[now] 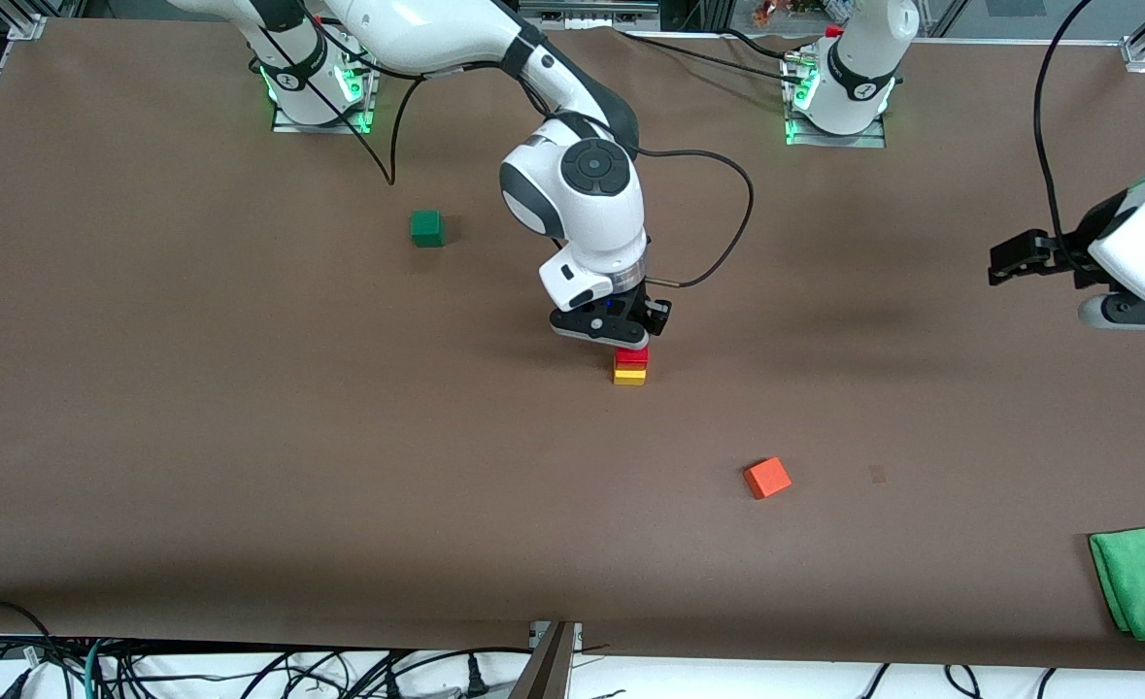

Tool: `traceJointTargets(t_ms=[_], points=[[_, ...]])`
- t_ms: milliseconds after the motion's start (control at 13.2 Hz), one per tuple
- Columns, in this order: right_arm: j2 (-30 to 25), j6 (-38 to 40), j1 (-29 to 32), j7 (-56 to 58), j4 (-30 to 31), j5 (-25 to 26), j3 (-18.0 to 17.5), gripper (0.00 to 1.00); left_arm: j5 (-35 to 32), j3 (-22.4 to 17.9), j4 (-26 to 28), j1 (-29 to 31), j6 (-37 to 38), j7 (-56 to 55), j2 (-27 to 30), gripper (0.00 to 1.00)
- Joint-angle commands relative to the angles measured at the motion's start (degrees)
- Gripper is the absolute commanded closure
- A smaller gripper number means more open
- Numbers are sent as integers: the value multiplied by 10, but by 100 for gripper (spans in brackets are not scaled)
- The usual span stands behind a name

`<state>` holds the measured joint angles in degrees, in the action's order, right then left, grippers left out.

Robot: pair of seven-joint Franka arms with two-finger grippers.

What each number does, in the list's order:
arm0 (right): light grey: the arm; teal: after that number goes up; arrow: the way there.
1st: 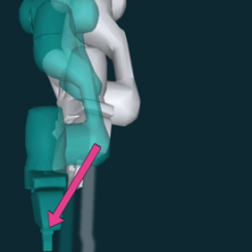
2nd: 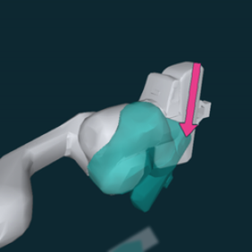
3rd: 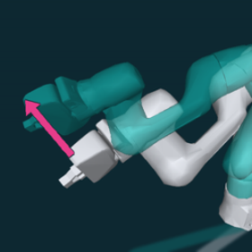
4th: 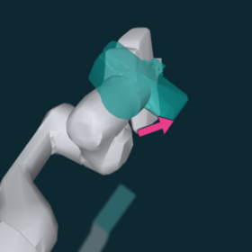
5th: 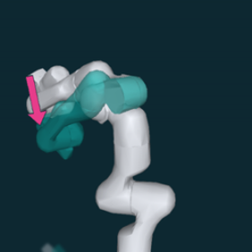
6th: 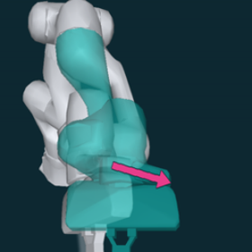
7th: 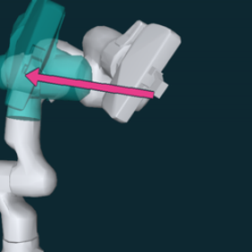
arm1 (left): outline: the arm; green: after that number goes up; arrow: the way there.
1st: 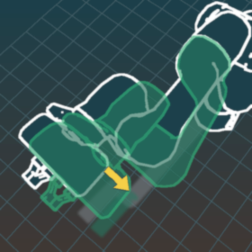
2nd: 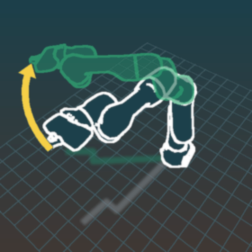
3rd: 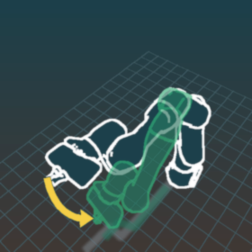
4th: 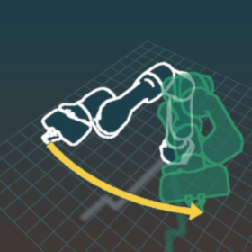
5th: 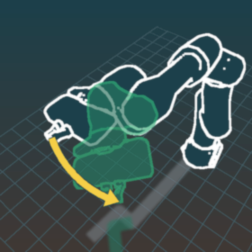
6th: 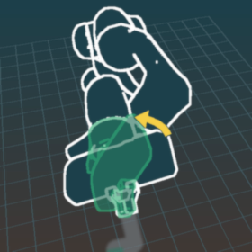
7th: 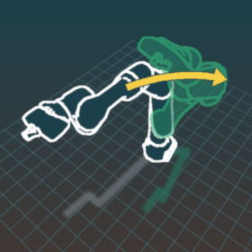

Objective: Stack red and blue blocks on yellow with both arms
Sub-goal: 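Lower the blue cube onto the red cube with the right gripper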

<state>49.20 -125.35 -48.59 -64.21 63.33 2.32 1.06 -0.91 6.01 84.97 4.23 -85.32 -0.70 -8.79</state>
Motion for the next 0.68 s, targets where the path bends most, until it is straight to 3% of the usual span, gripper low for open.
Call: traceJointTargets(t_ms=[0,379,606], points=[[22,3,-12,4,-32,26,6,64,19,-10,26,-4,-13,8,11,0],[36,-24,-12,4,-33,31,7,60,20,-11,-30,15,-12,8,-22,0],[38,-29,-11,5,-33,31,8,56,17,-11,-34,16,-13,5,-25,0]])
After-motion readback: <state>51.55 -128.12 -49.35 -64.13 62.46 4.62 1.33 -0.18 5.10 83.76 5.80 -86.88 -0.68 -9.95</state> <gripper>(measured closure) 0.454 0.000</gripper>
